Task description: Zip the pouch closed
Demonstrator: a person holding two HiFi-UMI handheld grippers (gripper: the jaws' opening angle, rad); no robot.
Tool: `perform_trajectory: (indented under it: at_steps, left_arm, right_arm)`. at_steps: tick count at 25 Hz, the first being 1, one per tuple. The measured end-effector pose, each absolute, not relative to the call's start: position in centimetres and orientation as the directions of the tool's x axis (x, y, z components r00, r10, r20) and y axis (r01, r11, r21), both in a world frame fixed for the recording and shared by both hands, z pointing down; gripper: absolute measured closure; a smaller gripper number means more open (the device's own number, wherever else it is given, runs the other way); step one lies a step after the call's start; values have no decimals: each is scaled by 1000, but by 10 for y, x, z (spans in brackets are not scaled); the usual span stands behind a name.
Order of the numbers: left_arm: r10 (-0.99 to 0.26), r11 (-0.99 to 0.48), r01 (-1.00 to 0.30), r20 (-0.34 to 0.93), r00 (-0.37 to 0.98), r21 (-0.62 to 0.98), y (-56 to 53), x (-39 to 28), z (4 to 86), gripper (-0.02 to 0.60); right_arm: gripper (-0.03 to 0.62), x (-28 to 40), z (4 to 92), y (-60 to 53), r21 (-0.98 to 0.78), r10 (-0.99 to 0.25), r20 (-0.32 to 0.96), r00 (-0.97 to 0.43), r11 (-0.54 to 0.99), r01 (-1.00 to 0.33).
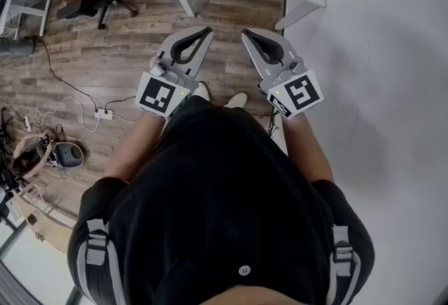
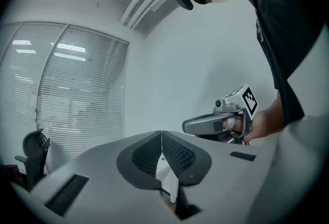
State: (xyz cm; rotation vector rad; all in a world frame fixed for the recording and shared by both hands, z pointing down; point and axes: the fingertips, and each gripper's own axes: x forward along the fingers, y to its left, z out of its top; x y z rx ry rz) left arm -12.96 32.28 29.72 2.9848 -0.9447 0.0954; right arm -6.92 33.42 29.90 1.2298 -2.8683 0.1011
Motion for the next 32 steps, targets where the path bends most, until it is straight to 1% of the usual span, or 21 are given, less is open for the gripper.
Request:
perform_trajectory:
  at_steps: [9,20,24,26,28,30,32]
  left_arm:
    - [-556,-830,-558,59,829,18,311,-149,304,572]
    - [-567,-823,-568,65,821,4,305,-163,310,571]
    - [-571,-820,-572,69,818,-2,304,-164,313,571]
    - [-575,-817,-576,71,815,-6,302,-165,314,549]
    - [-581,-813,-582,74,811,-7,301,-166,314,494]
    - [-588,-808,-589,75,806,-3,301,-166,313,463]
    - [-599,-799,-601,75,797,-1,301,-167,314,409]
  right_arm:
    - [583,-85,307,323,-80,-743,55,-667,662,-745]
    - [583,-98,316,319,-80,-744,67,-665,661,-746]
    - [540,-98,318,318,-69,-746,71,-662,659,-749]
    - [506,-97,319,316,-69,-750,72,-657,654,-754]
    - [469,-96,318,314,-70,-756,72,-650,646,-760]
    - [434,-93,318,314,-70,-765,69,-640,636,-768]
    - [396,-90,318,314,-69,-775,66,-629,625,-777]
